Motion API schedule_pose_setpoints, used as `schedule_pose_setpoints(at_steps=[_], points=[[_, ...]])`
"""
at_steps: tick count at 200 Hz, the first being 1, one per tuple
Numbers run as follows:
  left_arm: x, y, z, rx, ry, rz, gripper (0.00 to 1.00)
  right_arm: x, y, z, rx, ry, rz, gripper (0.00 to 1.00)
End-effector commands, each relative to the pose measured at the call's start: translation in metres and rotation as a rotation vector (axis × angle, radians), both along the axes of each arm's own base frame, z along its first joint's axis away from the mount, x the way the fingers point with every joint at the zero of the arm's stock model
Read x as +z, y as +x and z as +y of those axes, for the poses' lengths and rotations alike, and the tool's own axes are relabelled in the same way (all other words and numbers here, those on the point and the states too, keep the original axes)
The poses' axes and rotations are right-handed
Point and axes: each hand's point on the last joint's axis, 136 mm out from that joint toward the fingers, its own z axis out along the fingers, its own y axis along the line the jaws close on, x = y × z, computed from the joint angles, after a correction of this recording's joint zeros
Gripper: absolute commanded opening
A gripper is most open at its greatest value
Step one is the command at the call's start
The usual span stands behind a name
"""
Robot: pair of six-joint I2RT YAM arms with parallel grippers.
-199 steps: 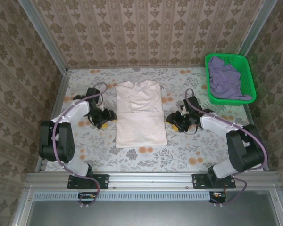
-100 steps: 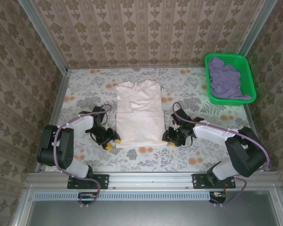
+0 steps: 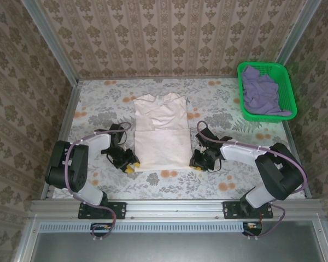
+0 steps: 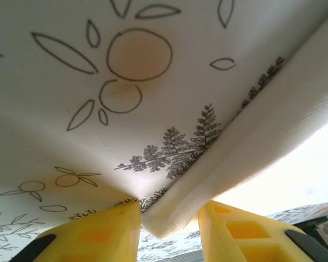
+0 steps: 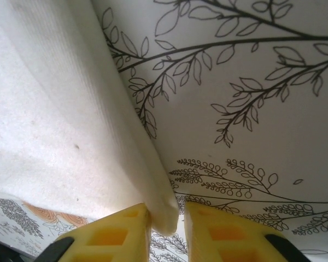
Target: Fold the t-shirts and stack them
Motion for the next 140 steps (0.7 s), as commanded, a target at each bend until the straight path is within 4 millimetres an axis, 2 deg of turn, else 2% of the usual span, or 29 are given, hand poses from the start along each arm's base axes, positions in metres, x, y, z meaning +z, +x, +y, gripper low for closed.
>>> schedule_pose_setpoints(at_steps=[1,16,43,51,89,115,140], points=[[-0.006,-0.003,-0.003,-0.026,0.015,0.029,0.3,-0.004,-0.001,-0.005,0.001,-0.045,0.015,0.2],[-0.008,0.0,-0.004,-0.037,0.021,0.028,0.22,-0.003,0.001,-0.004,0.002,-0.043,0.012,0.14],[-0.006,0.005,-0.002,-0.061,0.049,0.019,0.0,0.001,0.003,-0.006,0.016,-0.069,0.005,0.03],[-0.005,0.006,0.0,-0.07,0.064,0.012,0.0,0.003,0.004,-0.007,0.02,-0.075,0.002,0.0],[0.004,0.005,0.009,-0.138,0.114,-0.003,0.0,0.01,0.002,-0.01,0.035,-0.076,-0.017,0.0],[0.01,-0.012,0.008,-0.199,0.115,0.031,0.0,0.01,-0.01,-0.012,0.043,-0.057,0.004,0.0],[0.013,-0.035,0.005,-0.236,0.117,0.045,0.0,0.009,-0.032,-0.015,0.049,-0.041,0.023,0.0]])
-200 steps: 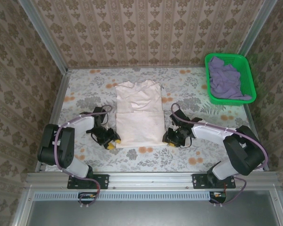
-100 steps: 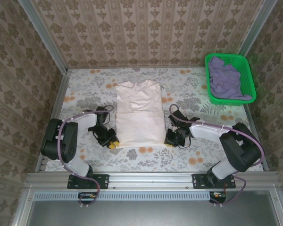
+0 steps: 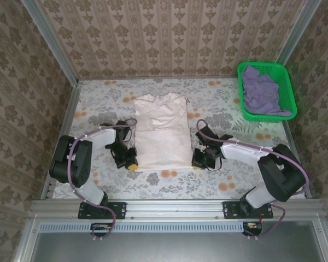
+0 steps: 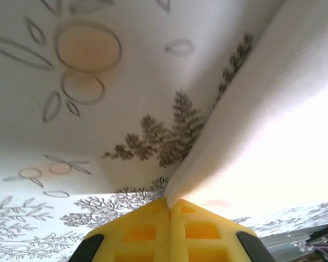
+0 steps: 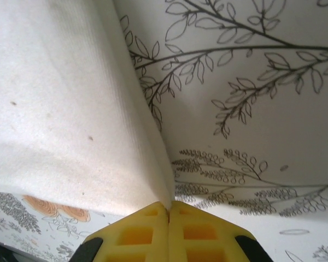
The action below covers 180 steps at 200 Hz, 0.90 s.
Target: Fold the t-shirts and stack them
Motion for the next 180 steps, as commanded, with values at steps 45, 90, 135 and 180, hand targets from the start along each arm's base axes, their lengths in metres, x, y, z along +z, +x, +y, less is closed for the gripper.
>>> schedule_pose_setpoints(at_steps=[45,90,135,180], points=[[0.008,-0.072,-0.005,-0.111,0.041,0.046,0.0,0.003,-0.077,-0.01,0.042,0.036,0.042,0.0],[0.028,-0.102,-0.01,-0.118,-0.033,0.011,0.0,0.019,-0.104,-0.006,0.052,0.118,-0.029,0.0],[0.084,-0.077,-0.024,-0.083,-0.15,-0.129,0.0,0.075,-0.085,-0.002,0.066,0.184,-0.188,0.0],[0.139,-0.004,-0.035,0.031,-0.259,-0.265,0.0,0.123,-0.023,0.008,0.014,0.254,-0.267,0.0]])
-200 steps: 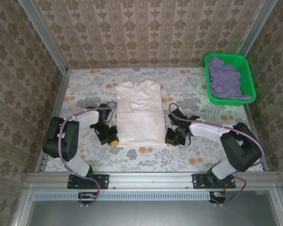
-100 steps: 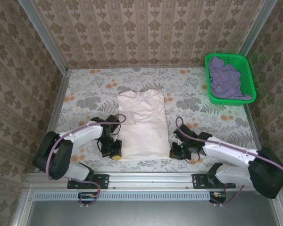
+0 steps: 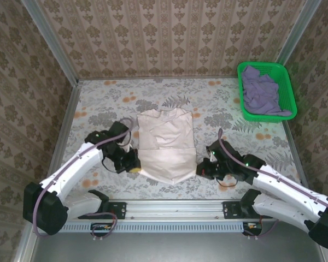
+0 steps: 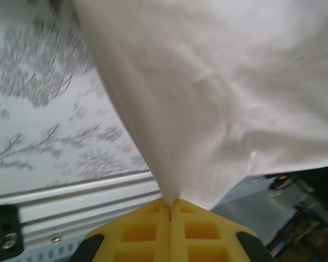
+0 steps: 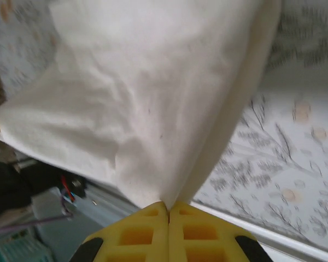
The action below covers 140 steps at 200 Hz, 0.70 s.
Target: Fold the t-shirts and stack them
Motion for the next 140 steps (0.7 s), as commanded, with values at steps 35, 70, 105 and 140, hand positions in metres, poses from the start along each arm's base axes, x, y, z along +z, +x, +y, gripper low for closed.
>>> schedule_pose_setpoints(at_steps=[35,70,105,140], points=[[0.033,0.096,-0.01,0.126,-0.127,-0.054,0.0,0.031,0.087,0.0,-0.046,0.019,-0.042,0.0],[0.033,0.162,-0.014,0.17,-0.159,-0.073,0.0,0.035,0.159,-0.003,-0.133,0.06,-0.026,0.0],[0.027,0.222,-0.009,0.214,-0.174,-0.083,0.0,0.037,0.23,-0.003,-0.164,0.055,-0.018,0.0],[0.019,0.283,-0.004,0.249,-0.186,-0.114,0.0,0.012,0.286,-0.001,-0.198,0.034,0.069,0.0]])
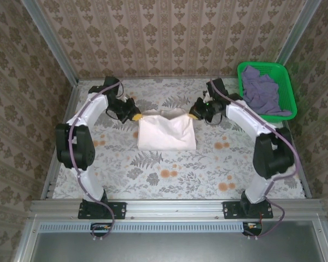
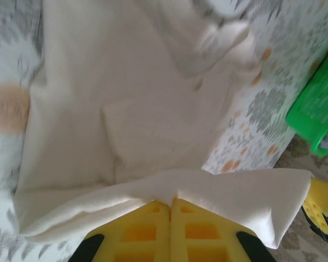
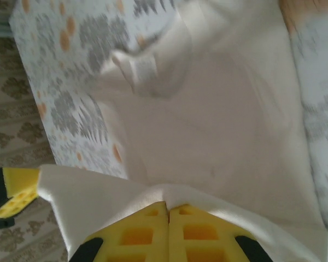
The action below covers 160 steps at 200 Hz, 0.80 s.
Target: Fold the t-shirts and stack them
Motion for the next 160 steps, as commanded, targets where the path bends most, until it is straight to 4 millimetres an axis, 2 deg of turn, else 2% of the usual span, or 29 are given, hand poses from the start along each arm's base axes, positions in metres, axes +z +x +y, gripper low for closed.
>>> schedule_pose_setpoints(at_steps=[1,14,32,40,51,57,67,85,92,110,124,140,160], points=[[0.003,0.038,0.002,0.0,-0.028,-0.056,0.0,-0.019,0.025,0.002,0.013,-0.003,0.075,0.0],[-0.011,0.062,0.01,0.037,-0.014,-0.04,0.0,-0.032,0.046,0.004,0.002,-0.007,0.114,0.0],[-0.04,0.096,0.018,0.091,-0.011,-0.01,0.0,-0.062,0.071,0.001,-0.024,-0.05,0.181,0.0],[-0.049,0.111,0.021,0.105,0.0,-0.005,0.06,-0.074,0.081,-0.003,-0.039,-0.065,0.211,0.07],[-0.064,0.129,0.027,0.116,0.033,0.008,0.12,-0.089,0.094,-0.009,-0.075,-0.071,0.259,0.28],[-0.071,0.134,0.032,0.131,0.058,0.029,0.25,-0.091,0.101,-0.009,-0.085,-0.052,0.266,0.36],[-0.066,0.147,0.036,0.146,0.067,0.005,0.52,-0.092,0.111,-0.017,-0.108,-0.068,0.27,0.44],[-0.055,0.158,0.038,0.167,0.066,-0.045,0.73,-0.088,0.116,-0.04,-0.124,-0.154,0.264,0.49],[-0.048,0.158,0.038,0.165,0.072,-0.064,0.76,-0.084,0.115,-0.045,-0.122,-0.166,0.262,0.49],[-0.034,0.149,0.045,0.156,0.143,-0.109,0.76,-0.07,0.103,-0.055,-0.1,-0.219,0.24,0.48],[-0.019,0.137,0.046,0.143,0.196,-0.157,0.74,-0.057,0.092,-0.053,-0.08,-0.213,0.185,0.46],[-0.01,0.115,0.036,0.095,0.219,-0.189,0.68,-0.042,0.074,-0.039,-0.07,-0.135,0.11,0.38],[-0.008,0.084,0.005,-0.02,0.213,-0.199,0.51,-0.041,0.047,-0.014,-0.056,-0.012,0.091,0.24]])
